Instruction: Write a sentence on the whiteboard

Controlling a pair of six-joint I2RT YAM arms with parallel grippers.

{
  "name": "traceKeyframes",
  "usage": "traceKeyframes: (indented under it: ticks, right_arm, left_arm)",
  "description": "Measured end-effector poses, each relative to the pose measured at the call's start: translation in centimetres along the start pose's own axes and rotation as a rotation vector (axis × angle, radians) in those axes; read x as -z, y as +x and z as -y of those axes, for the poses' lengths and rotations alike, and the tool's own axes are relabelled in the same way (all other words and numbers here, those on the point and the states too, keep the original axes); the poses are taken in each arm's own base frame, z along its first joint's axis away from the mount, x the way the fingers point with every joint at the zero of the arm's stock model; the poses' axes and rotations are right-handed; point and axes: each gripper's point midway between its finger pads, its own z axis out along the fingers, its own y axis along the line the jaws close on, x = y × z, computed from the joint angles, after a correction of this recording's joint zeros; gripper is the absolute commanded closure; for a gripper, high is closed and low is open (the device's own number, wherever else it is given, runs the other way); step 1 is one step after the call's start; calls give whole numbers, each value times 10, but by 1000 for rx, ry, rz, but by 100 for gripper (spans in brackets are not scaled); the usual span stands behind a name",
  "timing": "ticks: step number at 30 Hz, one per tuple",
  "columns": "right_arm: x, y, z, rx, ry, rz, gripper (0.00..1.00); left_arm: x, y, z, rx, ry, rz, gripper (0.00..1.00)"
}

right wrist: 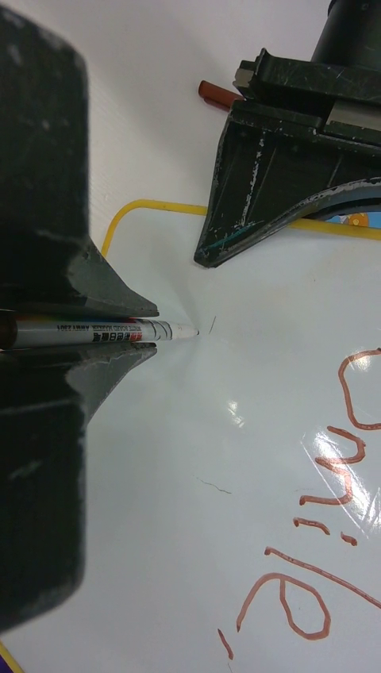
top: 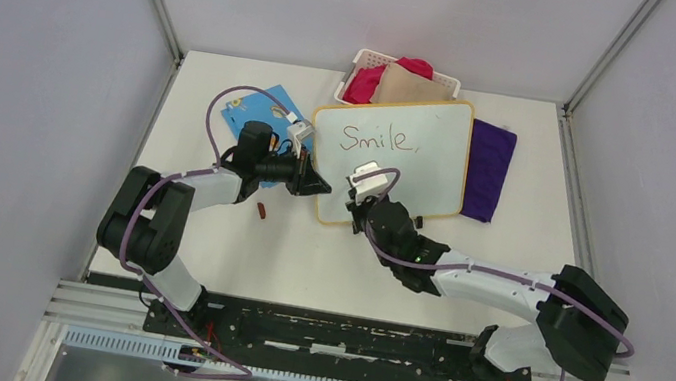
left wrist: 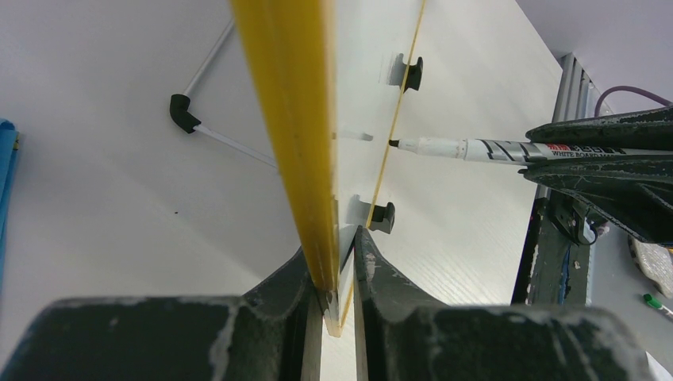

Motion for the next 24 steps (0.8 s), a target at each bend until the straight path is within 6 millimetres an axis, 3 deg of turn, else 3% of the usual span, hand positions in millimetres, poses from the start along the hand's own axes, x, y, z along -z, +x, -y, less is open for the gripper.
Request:
traceKeyframes:
  ticks: [24]
  right_arm:
    - [-11,-1,-12,4,-41,-9,100]
  left_arm:
    - [0,0,-2,1,-13,0,98]
